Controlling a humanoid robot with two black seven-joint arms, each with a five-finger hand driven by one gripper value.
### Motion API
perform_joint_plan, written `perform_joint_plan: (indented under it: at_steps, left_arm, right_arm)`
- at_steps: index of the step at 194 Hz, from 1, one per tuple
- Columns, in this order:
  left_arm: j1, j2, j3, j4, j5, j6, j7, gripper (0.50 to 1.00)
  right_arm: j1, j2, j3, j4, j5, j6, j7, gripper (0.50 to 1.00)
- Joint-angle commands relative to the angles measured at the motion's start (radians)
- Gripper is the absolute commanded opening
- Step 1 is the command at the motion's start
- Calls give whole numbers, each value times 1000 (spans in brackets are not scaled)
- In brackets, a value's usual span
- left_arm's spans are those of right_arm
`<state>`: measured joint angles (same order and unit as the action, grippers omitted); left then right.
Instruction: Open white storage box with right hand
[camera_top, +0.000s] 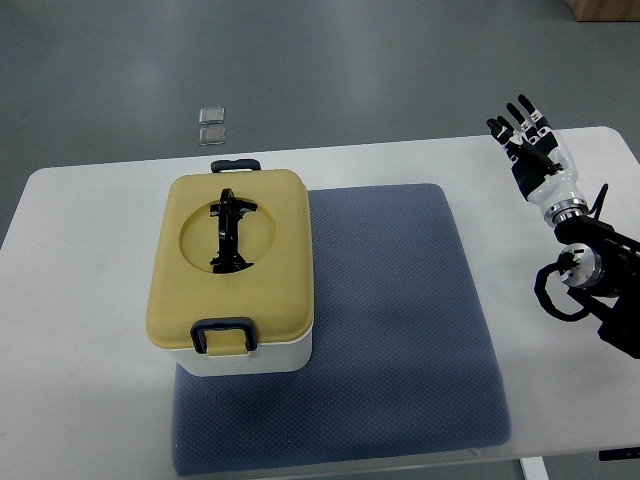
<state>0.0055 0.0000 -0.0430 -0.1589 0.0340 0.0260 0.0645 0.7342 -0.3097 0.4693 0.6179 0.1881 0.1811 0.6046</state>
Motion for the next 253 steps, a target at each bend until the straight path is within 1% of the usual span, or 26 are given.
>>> perform_joint_plan:
  at_steps: [1,31,45,64,77,94,123,152,162,163,165,175,192,209,211,219,223,228,243,253]
  left_arm:
    - [1,0,0,1,0,0,0,1000]
    - [-1,0,0,1,0,0,0,1000]
    - [1,0,0,1,0,0,0,1000]
    - [-1,0,0,1,0,0,0,1000]
    - [1,0,0,1,0,0,0,1000]
    - [-1,0,0,1,0,0,0,1000]
    - [1,0,0,-1,0,0,0,1000]
    - [1,0,0,1,0,0,0,1000]
    - [1,0,0,1,0,0,0,1000]
    - [-1,0,0,1,0,0,0,1000]
    - [1,0,0,1,0,0,0,1000]
    - [1,0,0,1,0,0,0,1000]
    - [-1,0,0,-1,0,0,0,1000]
    - [-1,0,0,1,0,0,0,1000]
    - [-1,0,0,-1,0,0,0,1000]
    - [1,0,0,1,0,0,0,1000]
    - [-1,0,0,1,0,0,0,1000]
    - [1,0,0,-1,0,0,0,1000]
    - [-1,0,0,1,0,0,1,1000]
    - [-1,0,0,1,0,0,0,1000]
  right_arm:
    - [11,1,-9,6,1,1,1,930]
    - [57,-20,-46,17,-61,0,4,930]
    - [100,-63,-95,33,-131,-8,6,930]
    - [175,-129,-152,91,-222,-51,6,930]
    - [249,-203,-208,146,-317,-54,6,930]
    - [353,-264,-285,190,-424,-46,6,930]
    - [548,-310,-463,250,-625,-41,6,930]
    - [751,-315,-652,364,-843,-31,6,930]
    - [751,-315,-652,364,-843,-31,6,930]
    - [807,-306,-687,388,-911,-29,6,930]
    - [820,-304,-693,393,-926,-29,6,928]
    - [854,-298,-701,405,-969,-29,6,928]
    - [932,-243,-712,418,-1049,-26,6,928]
    - [1021,-166,-759,422,-1113,-28,6,928]
    - [1045,-138,-774,425,-1121,-28,6,928]
    - [1087,-86,-805,430,-1125,-29,6,928]
    - [1096,-75,-813,431,-1127,-29,6,928]
    - [1120,-34,-831,434,-1133,-29,6,928]
    - [1163,47,-865,436,-1161,-40,6,926]
    - [1177,81,-888,434,-1181,-40,6,926]
